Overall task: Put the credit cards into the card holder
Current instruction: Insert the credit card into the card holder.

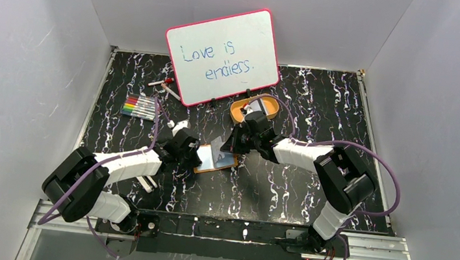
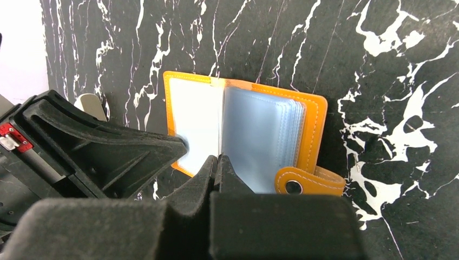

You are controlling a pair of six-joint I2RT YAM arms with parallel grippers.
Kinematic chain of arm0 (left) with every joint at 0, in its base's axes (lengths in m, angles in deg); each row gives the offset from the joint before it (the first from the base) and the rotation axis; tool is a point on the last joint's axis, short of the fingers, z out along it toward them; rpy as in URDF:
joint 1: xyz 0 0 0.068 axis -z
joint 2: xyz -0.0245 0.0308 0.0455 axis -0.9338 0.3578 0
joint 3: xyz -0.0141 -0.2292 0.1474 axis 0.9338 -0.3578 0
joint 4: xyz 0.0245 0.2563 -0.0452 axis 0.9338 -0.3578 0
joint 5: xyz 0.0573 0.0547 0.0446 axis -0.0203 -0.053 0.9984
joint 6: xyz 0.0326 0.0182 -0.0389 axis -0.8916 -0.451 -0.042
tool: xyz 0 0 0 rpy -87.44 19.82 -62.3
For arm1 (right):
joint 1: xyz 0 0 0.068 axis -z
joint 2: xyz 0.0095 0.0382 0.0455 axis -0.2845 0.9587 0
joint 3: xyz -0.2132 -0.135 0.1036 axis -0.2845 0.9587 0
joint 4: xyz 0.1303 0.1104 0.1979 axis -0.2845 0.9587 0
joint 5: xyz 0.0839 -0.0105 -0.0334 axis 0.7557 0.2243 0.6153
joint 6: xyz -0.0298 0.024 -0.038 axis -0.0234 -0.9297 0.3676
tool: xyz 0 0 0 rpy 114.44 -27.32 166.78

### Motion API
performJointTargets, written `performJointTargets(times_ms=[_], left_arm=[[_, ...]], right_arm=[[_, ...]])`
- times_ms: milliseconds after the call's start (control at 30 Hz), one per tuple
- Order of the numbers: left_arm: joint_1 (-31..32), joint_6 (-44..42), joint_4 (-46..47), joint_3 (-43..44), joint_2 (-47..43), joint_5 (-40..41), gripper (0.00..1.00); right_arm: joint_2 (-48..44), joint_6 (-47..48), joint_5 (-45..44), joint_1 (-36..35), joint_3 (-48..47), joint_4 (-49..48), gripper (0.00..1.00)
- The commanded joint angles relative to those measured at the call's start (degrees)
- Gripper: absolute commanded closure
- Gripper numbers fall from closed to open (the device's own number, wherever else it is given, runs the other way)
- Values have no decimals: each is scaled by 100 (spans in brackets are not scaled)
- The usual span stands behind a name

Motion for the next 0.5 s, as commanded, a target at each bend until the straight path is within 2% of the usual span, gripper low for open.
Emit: performJointTargets(times_ms=[0, 467], left_arm=[[-17, -22, -267, 50, -63, 198, 98], [-22, 22, -205, 5, 59, 155, 99]], right_arm=[[-17, 42, 216, 13, 121, -273, 100], [83, -224, 548, 17, 505, -754, 100]])
